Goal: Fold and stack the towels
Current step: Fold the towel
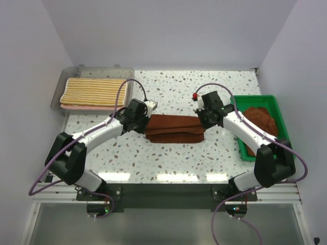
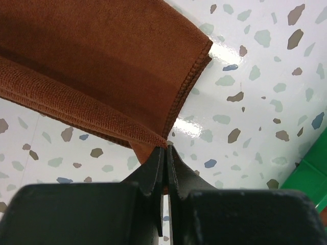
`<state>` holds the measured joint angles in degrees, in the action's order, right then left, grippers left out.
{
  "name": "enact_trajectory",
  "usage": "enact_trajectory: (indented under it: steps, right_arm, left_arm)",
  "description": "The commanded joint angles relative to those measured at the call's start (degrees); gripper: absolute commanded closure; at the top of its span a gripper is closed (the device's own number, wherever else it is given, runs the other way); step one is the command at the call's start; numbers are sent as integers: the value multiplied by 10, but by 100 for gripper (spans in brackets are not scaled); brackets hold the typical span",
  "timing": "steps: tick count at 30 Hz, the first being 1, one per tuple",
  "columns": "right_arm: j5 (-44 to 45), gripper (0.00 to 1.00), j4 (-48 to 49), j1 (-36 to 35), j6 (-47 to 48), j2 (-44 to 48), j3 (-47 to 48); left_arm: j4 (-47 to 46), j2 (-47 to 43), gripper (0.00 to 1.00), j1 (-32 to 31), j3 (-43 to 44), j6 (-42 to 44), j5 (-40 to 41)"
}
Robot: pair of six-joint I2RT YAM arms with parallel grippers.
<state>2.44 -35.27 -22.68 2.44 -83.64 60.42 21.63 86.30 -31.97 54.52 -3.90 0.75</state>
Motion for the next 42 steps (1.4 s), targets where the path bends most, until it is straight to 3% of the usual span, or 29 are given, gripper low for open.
enact_trajectory:
  steps: [1, 6, 10, 18, 26, 34, 42]
  right_arm:
    - [49, 100, -5, -4, 16, 6, 0]
    - [44, 100, 15, -4, 1, -7, -26]
    - [70, 100, 8, -4, 9, -26, 15]
    - [185, 100, 67, -5, 71, -64, 130]
    - [231, 100, 163, -1, 148, -163, 203]
    - [226, 100, 202, 5, 194, -202, 236]
    - [220, 96, 217, 6, 267, -188, 213]
  left_arm:
    - [11, -18, 99, 1, -6, -7, 11]
    - [-7, -3, 98, -6, -31, -22, -3]
    - [-4, 2, 100, -6, 0, -23, 27]
    - [-47, 63, 100, 8, 162, 35, 158]
    - [-91, 178, 100, 52, 290, 91, 181]
    - [-119, 211, 100, 67, 310, 100, 177]
    - [-109, 164, 99, 67, 241, 94, 164]
